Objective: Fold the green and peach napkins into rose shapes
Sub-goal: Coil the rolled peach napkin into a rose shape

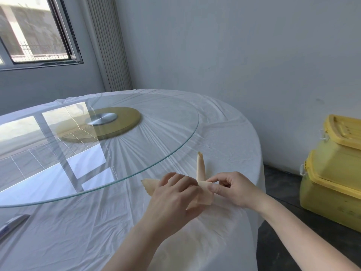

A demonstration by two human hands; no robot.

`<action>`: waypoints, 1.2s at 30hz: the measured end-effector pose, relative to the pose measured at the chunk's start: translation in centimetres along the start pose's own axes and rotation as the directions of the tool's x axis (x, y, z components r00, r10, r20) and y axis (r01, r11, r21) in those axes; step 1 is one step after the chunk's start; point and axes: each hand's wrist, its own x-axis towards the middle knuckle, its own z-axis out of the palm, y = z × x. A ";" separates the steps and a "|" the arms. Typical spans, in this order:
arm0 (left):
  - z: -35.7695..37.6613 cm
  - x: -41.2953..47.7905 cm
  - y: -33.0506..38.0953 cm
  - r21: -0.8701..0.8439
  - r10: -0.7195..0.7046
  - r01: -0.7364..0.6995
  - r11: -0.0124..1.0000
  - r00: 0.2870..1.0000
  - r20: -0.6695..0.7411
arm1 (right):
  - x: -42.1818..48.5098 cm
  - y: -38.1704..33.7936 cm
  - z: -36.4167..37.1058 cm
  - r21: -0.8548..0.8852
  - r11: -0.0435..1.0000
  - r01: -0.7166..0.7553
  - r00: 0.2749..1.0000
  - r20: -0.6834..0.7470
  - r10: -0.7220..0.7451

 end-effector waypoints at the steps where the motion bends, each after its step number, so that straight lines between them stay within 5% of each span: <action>1: 0.1 -0.1 0.0 0.003 -0.011 0.011 1.000 1.000 0.007 | 0.2 0.1 -0.1 -0.007 1.000 0.004 1.000 0.015 -0.004; 16: 0.7 -0.3 -0.5 0.015 -0.158 0.158 0.987 0.971 0.182 | 0.1 0.8 0.5 -0.129 0.991 0.035 0.996 -0.072 -0.045; 22: 0.3 0.0 -0.1 -0.013 -0.153 0.155 0.988 0.983 0.101 | -0.3 0.0 0.1 -0.051 0.999 0.013 0.998 0.062 -0.010; 30: -0.4 0.0 0.6 -0.038 -0.188 0.198 0.980 0.966 0.177 | -1.0 -0.9 -0.6 -0.029 0.999 -0.018 0.977 0.212 0.024; 36: -0.3 0.0 0.1 -0.061 -0.246 0.263 0.963 0.948 0.203 | -1.5 -0.7 0.3 -0.019 0.995 0.098 0.994 0.053 -0.097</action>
